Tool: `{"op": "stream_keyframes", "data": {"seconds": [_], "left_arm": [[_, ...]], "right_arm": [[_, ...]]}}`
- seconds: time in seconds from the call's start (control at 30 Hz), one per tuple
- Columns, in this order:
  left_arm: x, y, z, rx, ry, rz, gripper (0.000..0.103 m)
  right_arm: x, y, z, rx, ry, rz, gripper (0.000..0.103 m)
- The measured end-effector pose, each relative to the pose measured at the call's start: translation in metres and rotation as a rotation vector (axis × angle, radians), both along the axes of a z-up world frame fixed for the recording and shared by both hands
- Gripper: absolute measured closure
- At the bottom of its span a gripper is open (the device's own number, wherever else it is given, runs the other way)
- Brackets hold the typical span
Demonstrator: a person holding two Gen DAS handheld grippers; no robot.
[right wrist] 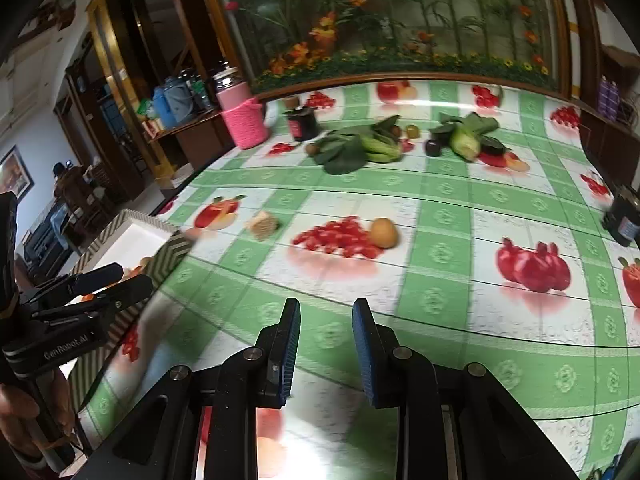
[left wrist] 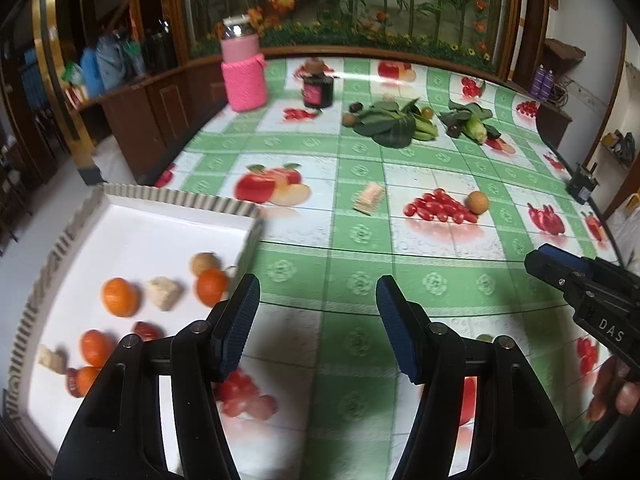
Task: Organize fruits
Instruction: 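Move both open tools from the tray back over the table, then grasp a brown round fruit with the right tool while the left grasps a beige cube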
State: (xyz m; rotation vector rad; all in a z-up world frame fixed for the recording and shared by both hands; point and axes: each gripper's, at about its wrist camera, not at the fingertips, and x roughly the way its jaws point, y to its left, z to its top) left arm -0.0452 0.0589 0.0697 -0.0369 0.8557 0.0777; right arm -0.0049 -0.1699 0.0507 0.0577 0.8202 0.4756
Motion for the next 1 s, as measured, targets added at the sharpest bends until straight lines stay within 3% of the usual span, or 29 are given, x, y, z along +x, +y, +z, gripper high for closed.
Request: {"op": "stream_keyframes", "data": {"seconds": [0.33,0.7,0.8,1.0], "left_arm": [[0.050,-0.017,-0.013,-0.048,0.132,-0.060,0.042],[0.099,-0.017,-0.014,-0.060,0.171,-0.098,0.042],[0.113,-0.015,-0.018,-0.074,0.188,-0.094,0.042],[0.133,-0.023,-0.030,-0.047,0.206,-0.102,0.042]], "right_arm": [[0.054,-0.010,-0.012,-0.032,0.060,-0.008,0.071],[0.114,0.014,-0.034,-0.141,0.088,0.003,0.071],[0.118,0.011,-0.039,-0.088,0.080,0.001,0.077],[0.117,0.007,-0.040,-0.049,0.071,0.008,0.077]]}}
